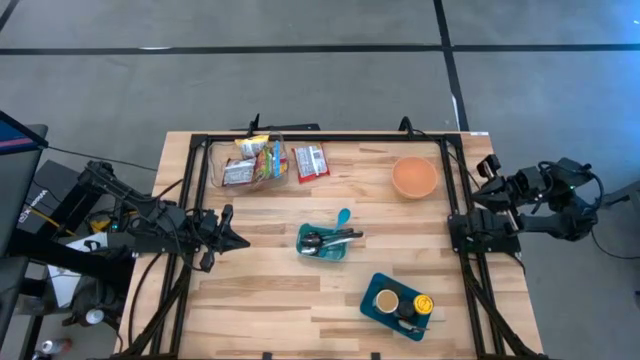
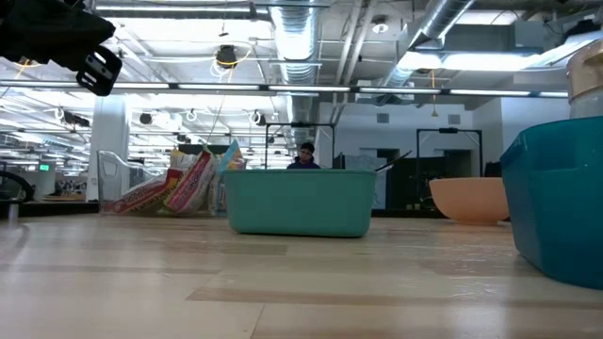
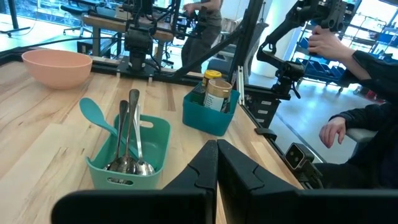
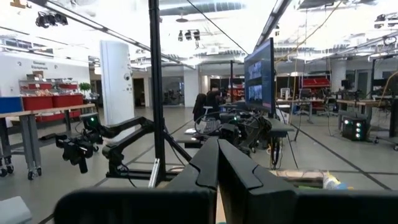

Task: Pick & Place Food Item
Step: Put the red noodle pack into the transparent bin

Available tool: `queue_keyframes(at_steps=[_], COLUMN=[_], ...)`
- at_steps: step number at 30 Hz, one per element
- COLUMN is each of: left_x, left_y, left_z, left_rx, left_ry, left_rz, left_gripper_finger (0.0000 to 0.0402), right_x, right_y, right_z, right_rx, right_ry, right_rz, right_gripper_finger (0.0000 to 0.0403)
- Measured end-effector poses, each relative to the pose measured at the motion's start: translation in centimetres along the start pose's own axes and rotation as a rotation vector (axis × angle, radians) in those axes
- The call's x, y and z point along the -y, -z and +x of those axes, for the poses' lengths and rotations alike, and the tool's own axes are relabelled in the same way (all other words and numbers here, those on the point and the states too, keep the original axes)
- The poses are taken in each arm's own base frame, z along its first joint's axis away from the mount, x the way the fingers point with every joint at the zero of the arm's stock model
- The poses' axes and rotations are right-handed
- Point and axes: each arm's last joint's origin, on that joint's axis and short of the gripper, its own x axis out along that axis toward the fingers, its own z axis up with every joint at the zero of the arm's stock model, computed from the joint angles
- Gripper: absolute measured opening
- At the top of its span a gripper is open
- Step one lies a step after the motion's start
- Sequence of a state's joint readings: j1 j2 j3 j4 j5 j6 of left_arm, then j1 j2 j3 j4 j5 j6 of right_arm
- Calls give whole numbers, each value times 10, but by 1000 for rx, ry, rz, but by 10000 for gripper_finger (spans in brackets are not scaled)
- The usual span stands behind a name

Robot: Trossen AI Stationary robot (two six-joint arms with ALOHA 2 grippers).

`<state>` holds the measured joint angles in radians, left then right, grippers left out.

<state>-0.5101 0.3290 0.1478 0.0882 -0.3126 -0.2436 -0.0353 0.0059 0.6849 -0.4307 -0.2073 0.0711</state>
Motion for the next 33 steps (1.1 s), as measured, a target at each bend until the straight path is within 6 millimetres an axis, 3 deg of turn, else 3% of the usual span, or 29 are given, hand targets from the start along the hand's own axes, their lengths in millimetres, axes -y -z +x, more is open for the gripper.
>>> queue_keyframes(at_steps=[8, 21, 31, 33], left_x=[0, 0, 0, 0], left_y=[0, 0, 0, 0], left_z=[0, 0, 0, 0], left_rx=[0, 3, 3, 3], left_ry=[0, 0, 1, 0], left_rz=[0, -1, -1, -1], left_gripper_finger=[0, 0, 0, 0], right_x=[3, 17, 23, 24], right_y=[6, 85, 148, 153], right_z=[6, 45, 53, 53], right_rx=[21, 62, 58, 44], right_ry=[35, 44, 50, 52], right_rz=[4, -65, -64, -61], right_gripper_finger=[0, 0, 0, 0])
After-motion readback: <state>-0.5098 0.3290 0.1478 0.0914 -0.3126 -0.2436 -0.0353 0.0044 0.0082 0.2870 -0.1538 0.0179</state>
